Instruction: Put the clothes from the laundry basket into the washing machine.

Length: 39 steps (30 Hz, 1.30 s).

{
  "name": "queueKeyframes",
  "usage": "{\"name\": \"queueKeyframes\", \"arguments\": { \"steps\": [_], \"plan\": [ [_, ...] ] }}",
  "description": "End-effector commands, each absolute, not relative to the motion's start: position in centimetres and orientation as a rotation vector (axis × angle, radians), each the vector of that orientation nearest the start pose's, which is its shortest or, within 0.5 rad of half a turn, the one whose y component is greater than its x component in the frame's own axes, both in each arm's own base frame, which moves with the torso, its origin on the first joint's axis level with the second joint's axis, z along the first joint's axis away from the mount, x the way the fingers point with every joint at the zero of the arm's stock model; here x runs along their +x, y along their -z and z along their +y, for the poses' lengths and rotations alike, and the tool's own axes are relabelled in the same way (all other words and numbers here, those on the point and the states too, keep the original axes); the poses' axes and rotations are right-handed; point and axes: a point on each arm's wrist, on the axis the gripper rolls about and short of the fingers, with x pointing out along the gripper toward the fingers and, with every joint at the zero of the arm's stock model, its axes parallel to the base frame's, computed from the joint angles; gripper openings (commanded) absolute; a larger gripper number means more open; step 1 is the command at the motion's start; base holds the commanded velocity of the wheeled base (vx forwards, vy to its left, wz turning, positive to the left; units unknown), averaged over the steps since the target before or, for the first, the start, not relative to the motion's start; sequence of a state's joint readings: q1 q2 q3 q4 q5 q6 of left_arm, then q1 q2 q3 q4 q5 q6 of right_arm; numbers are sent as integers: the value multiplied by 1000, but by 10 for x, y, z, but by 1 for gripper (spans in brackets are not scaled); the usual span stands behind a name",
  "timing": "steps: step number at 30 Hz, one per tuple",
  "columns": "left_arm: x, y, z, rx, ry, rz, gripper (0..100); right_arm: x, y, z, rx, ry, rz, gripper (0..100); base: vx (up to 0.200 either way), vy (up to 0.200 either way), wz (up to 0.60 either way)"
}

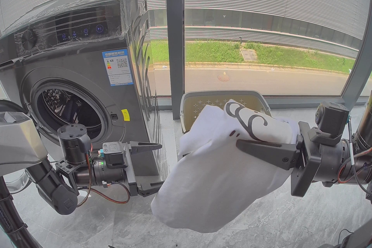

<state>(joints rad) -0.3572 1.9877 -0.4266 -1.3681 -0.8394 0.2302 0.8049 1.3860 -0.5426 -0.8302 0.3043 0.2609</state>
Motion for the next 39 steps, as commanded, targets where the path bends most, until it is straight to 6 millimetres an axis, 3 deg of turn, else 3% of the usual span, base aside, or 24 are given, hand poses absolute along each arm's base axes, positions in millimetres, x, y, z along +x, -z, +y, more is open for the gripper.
{"name": "queueKeyframes", "arguments": {
  "steps": [1, 10, 17, 26, 34, 39],
  "plan": [
    [260, -102, -103, 168, 1204, -9, 100, 152, -212, 161, 232, -1076, 165, 0, 0, 0, 0],
    [239, -126, -95, 187, 1228, -90, 100, 159, -210, 156, 233, -1031, 167, 0, 0, 0, 0],
    [235, -128, -105, 190, 1267, -103, 100, 153, -212, 167, 234, -1096, 169, 0, 0, 0, 0],
    [230, -120, -139, 181, 1389, -93, 100, 132, -221, 195, 270, -1247, 188, 0, 0, 0, 0],
    [242, -122, -159, 190, 1389, -127, 100, 123, -217, 217, 268, -1324, 230, 0, 0, 0, 0],
    [234, -126, -174, 187, 1436, -147, 100, 124, -217, 226, 273, -1337, 239, 0, 0, 0, 0]
  ]
}}
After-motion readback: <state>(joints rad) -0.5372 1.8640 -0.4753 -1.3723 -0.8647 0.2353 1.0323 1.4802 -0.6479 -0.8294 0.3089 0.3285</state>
